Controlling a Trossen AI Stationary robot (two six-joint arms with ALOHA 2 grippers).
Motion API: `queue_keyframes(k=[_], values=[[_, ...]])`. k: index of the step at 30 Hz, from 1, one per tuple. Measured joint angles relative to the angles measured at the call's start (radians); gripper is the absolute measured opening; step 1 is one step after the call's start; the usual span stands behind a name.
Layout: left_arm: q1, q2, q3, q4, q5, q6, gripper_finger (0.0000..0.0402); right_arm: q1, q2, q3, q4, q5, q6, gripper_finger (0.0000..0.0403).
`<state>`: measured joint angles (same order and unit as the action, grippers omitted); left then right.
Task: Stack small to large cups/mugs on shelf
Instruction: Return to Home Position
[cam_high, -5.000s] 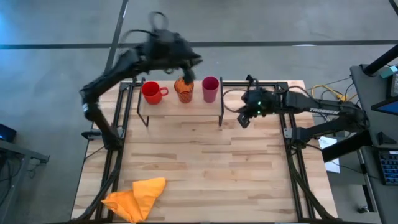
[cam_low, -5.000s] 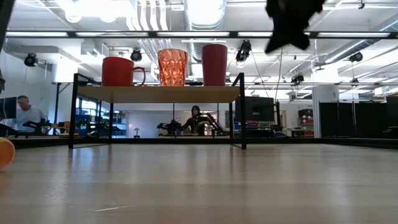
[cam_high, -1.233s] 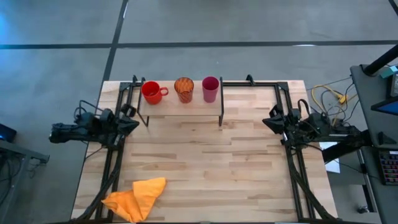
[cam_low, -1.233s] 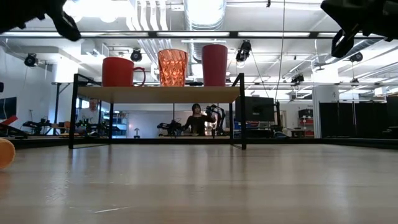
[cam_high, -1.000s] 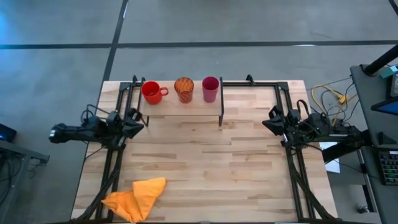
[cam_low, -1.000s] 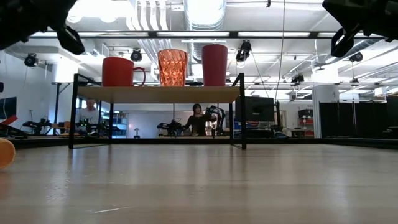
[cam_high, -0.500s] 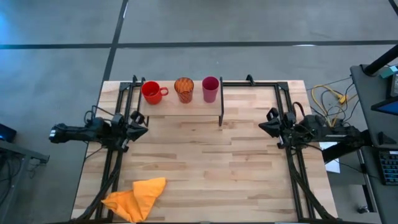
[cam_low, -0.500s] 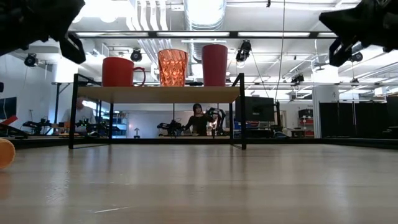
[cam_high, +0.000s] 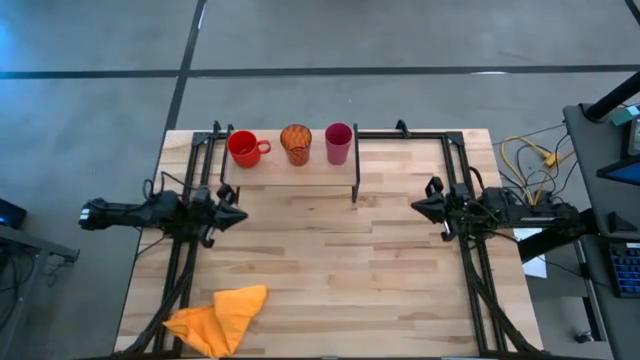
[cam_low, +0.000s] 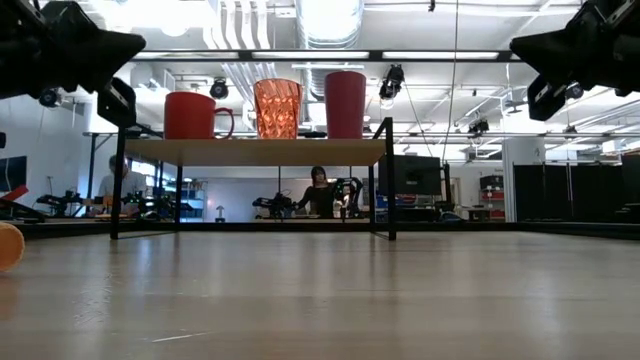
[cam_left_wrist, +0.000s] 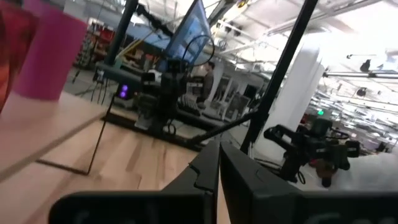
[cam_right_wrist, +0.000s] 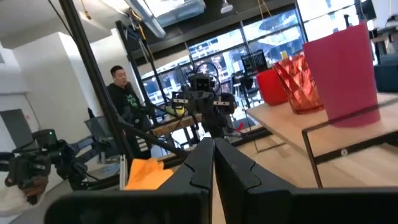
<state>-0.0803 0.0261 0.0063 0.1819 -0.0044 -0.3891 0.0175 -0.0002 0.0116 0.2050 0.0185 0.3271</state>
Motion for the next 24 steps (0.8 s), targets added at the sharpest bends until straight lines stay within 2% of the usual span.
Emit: queue_keyframes(k=[9,24], values=[[0.000,-0.001,-0.001,-0.067,0.006,-0.025,0.0000,0.000,0.001,0.000,-0.181,0.002,0.129,0.0009],[0.000,0.002,-0.002,-0.162,0.012,-0.058,0.0000,0.000,0.002,-0.001,-0.196,0.008,0.126,0.0009]])
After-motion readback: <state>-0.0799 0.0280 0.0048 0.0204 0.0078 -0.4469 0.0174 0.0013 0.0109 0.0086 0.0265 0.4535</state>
